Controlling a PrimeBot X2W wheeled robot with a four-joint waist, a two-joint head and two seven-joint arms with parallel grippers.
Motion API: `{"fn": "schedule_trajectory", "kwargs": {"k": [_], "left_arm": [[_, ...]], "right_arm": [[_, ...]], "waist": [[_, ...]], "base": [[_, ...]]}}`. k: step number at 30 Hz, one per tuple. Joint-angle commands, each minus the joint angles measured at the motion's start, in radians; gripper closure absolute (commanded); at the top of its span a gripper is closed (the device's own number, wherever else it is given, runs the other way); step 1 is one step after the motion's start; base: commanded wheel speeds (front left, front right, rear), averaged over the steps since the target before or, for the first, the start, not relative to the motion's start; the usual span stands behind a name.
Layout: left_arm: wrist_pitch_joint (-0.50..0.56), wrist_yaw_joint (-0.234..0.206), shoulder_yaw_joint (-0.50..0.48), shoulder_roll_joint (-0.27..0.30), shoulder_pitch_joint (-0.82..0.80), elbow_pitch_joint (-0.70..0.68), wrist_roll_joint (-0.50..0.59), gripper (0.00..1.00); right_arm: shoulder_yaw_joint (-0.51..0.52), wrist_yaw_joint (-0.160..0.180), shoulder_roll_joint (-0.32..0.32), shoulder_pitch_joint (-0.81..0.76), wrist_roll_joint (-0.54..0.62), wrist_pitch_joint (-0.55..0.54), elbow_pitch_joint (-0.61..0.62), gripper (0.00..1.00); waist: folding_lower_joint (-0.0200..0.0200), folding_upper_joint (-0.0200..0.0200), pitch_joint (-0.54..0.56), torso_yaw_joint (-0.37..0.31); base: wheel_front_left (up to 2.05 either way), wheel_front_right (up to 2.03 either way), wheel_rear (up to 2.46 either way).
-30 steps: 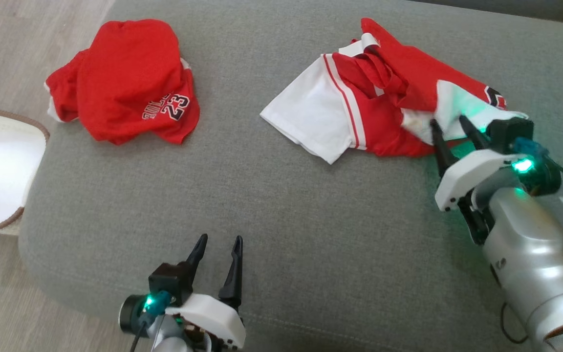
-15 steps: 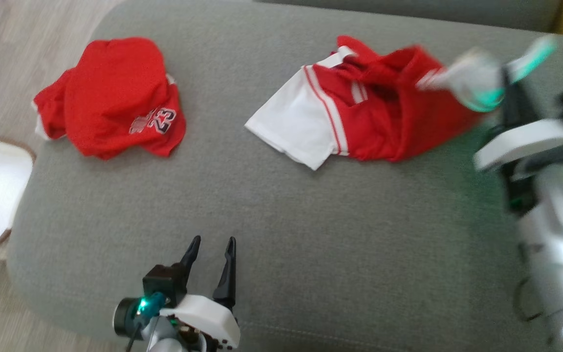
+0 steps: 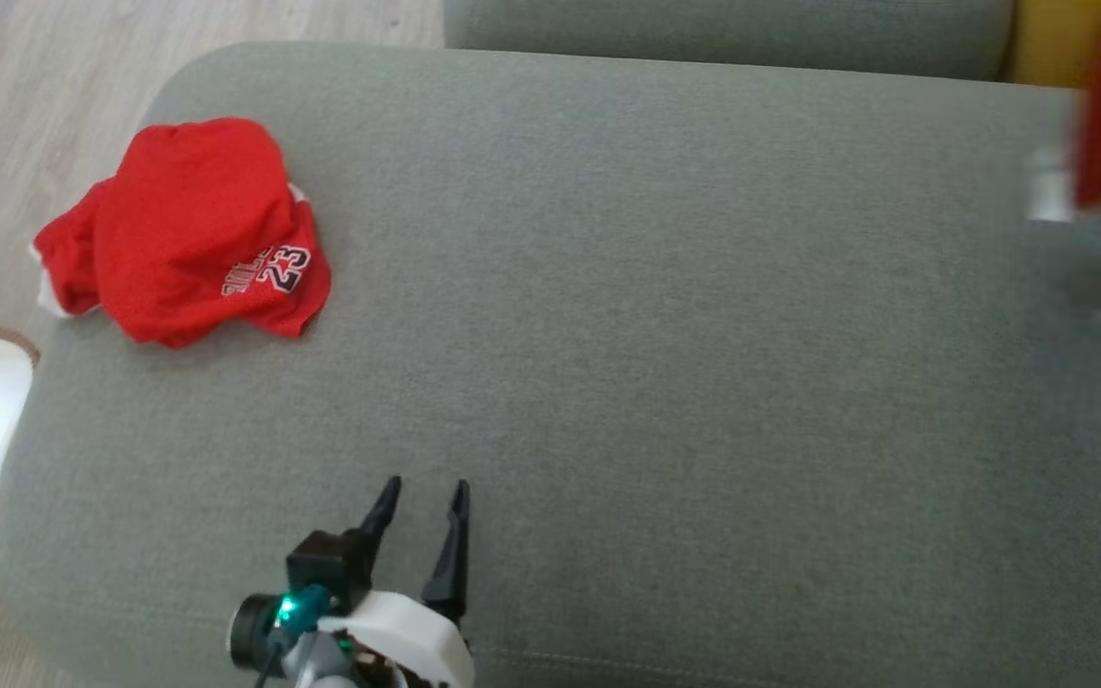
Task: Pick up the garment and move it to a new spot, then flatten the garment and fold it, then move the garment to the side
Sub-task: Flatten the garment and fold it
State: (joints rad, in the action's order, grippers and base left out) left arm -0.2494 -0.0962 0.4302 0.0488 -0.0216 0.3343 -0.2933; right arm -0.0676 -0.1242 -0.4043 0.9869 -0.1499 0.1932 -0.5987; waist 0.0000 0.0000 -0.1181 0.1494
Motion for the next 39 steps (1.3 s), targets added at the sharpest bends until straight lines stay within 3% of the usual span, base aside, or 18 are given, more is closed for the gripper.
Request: {"fn": "schedule_trajectory", "kwargs": {"k": [1,6,10,18,26,30,31,32,39], "left_arm": [[-0.012,0.001,-0.02,0.001,-0.024,-0.023,-0.006,0.0],[-0.012,-0.002,-0.005,0.001,-0.021,-0.01,-0.023,0.0],[-0.012,-0.006,-0.004,0.001,-0.012,-0.002,-0.026,0.0],[-0.012,-0.006,-0.036,0.001,0.016,-0.004,-0.014,0.0],[-0.012,0.006,-0.037,0.001,-0.008,-0.001,0.003,0.0],[-0.012,0.012,-0.038,0.001,-0.029,0.0,0.014,0.0],[-0.012,0.013,-0.04,0.001,-0.032,0.001,0.016,0.0],[-0.012,0.014,-0.043,0.001,-0.035,0.0,0.018,0.0],[-0.012,0.022,-0.062,0.001,-0.084,-0.013,0.023,0.0]], "right_arm": [[-0.053,-0.007,0.005,0.049,0.012,-0.011,0.029,1.0],[-0.241,-0.007,0.068,0.163,-0.019,-0.024,-0.008,1.0],[-0.301,-0.007,0.114,0.221,-0.07,0.004,-0.065,1.0],[-0.302,-0.007,0.065,0.219,-0.138,0.056,-0.111,1.0],[-0.284,-0.007,-0.071,-0.059,-0.181,0.068,-0.146,1.0],[-0.218,-0.007,-0.079,-0.257,-0.189,0.068,-0.189,1.0],[-0.194,-0.007,-0.072,-0.298,-0.188,0.068,-0.208,0.82],[-0.161,-0.007,-0.062,-0.333,-0.186,0.068,-0.231,0.0],[0.089,-0.007,0.059,-0.475,-0.1,0.068,-0.175,0.0]], "waist": [[0.0,0.0,-0.005,0.014],[0.0,0.0,-0.004,0.062],[0.0,0.0,0.01,0.1],[0.0,0.0,0.011,0.101],[0.0,0.0,-0.03,0.037],[0.0,0.0,-0.046,0.011],[0.0,0.0,-0.048,0.004],[0.0,0.0,-0.049,-0.003],[0.0,0.0,-0.066,-0.062]], "base": [[0.0,0.0,0.0],[0.0,0.0,0.0],[0.0,0.0,0.0],[0.0,0.0,0.0],[0.0,0.0,0.0],[0.0,0.0,0.0],[0.0,0.0,0.0],[0.0,0.0,0.0],[0.0,0.0,0.0]]}}
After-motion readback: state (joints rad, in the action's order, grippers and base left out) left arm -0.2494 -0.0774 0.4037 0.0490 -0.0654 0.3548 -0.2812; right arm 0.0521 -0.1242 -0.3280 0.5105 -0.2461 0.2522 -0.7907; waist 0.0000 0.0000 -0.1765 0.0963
